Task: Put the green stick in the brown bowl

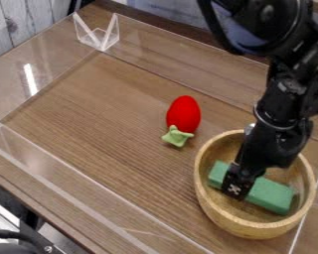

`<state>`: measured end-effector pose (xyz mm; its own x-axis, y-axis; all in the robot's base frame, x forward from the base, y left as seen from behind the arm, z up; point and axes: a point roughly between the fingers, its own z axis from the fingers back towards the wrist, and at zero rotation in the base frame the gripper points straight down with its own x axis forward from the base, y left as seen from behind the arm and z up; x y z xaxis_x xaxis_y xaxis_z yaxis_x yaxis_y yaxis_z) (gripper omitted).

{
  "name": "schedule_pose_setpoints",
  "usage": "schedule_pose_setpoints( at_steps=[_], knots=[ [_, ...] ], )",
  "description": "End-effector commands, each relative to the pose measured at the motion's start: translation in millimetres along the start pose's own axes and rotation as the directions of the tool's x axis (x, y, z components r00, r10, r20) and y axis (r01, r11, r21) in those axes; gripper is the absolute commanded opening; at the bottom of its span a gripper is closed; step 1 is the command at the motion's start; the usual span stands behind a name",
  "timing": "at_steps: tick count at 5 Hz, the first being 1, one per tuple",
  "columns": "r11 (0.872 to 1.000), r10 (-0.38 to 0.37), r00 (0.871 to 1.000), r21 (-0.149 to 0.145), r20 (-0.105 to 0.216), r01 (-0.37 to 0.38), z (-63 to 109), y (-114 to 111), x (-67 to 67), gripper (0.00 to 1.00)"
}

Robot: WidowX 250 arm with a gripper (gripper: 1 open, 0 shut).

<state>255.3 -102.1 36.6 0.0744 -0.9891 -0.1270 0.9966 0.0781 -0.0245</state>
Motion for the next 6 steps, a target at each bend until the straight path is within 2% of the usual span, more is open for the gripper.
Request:
schedule_pose_setpoints(
  at_steps=[1, 2, 3, 4, 6],
  knots=[
    [0.999, -0.007, 1.000, 0.049, 0.014, 0.006, 19.2, 7.4, 13.5, 1.00],
    [0.998, -0.013, 1.000, 0.055, 0.009, 0.013, 26.6, 3.6, 23.2, 1.00],
    [0.997, 0.050, 0.999, 0.056, 0.006, -0.051, 40.9, 4.5, 21.0, 1.00],
    [0.994, 0.099, 0.995, 0.049, 0.003, -0.099, 47.4, 4.3, 21.3, 1.00],
    [0.983, 0.167, 0.986, 0.074, -0.009, -0.166, 69.9, 5.6, 10.1, 1.00]
  ],
)
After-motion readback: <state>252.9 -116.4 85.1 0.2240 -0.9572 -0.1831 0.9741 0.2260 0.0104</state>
